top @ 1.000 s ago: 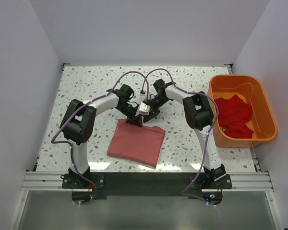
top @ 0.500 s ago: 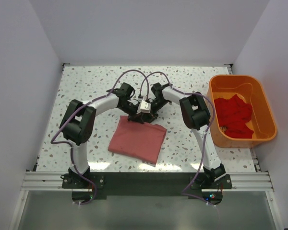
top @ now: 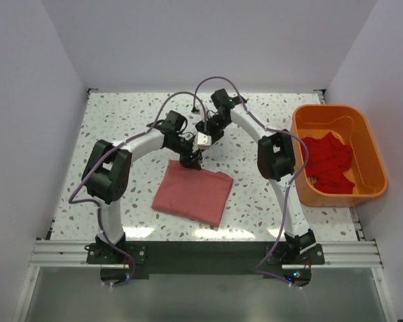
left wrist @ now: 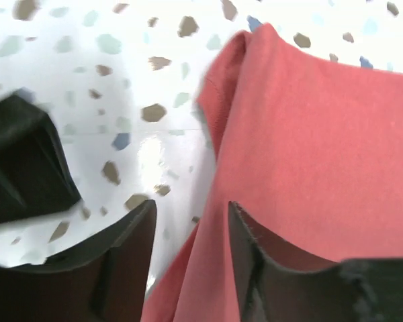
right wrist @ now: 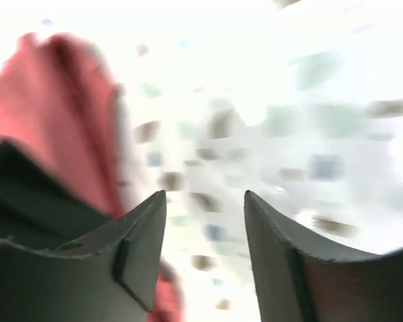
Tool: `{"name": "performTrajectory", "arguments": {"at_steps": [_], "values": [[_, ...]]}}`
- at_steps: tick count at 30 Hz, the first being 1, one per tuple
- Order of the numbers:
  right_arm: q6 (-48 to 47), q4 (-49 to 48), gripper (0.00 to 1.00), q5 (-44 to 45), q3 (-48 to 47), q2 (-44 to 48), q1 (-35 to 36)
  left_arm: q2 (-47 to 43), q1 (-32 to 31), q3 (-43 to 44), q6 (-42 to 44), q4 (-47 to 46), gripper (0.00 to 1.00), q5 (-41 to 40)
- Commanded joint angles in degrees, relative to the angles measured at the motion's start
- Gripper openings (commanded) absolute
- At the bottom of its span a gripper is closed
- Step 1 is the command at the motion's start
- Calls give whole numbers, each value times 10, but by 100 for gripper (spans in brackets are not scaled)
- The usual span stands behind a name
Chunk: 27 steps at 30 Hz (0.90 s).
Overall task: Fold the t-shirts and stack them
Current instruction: Fold the tshirt
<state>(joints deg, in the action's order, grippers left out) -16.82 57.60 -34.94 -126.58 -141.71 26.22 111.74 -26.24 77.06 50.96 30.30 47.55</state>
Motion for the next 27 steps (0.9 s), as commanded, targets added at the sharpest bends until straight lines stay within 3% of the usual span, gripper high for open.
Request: {"name": "performTrajectory", "arguments": {"at_steps": [1, 3, 4, 5, 8, 9, 13, 14, 17, 22, 27], "values": [[-78, -23, 57, 148, -45, 62, -12, -92, 39, 30, -87, -5, 54, 36], [-93, -21, 63, 150, -40, 96, -15, -121, 66, 9, -141, 8, 56, 60], [-94, -3, 66, 143, -37, 128, -15, -153, 72, -4, -160, 12, 61, 68], [-86, 8, 74, 105, -17, 149, -15, -171, 80, -20, -203, 11, 64, 68], [-38, 47, 80, 22, 57, 236, -13, -237, 84, -92, -269, 19, 67, 77], [-19, 48, 80, -29, 134, 258, -9, -254, 85, -137, -303, 6, 68, 78], [47, -14, 70, -131, 355, 377, 16, -314, 85, -252, -469, -122, 70, 104], [67, -28, 64, -137, 425, 412, 28, -326, 84, -272, -534, -147, 71, 105], [78, -52, 51, -138, 511, 425, 30, -322, 85, -325, -620, -231, 70, 94], [92, -108, 46, -57, 521, 334, -9, -252, 88, -338, -668, -294, 67, 67], [103, -151, 44, 18, 411, 232, -59, -153, 133, -311, -714, -366, 64, 54]]}}
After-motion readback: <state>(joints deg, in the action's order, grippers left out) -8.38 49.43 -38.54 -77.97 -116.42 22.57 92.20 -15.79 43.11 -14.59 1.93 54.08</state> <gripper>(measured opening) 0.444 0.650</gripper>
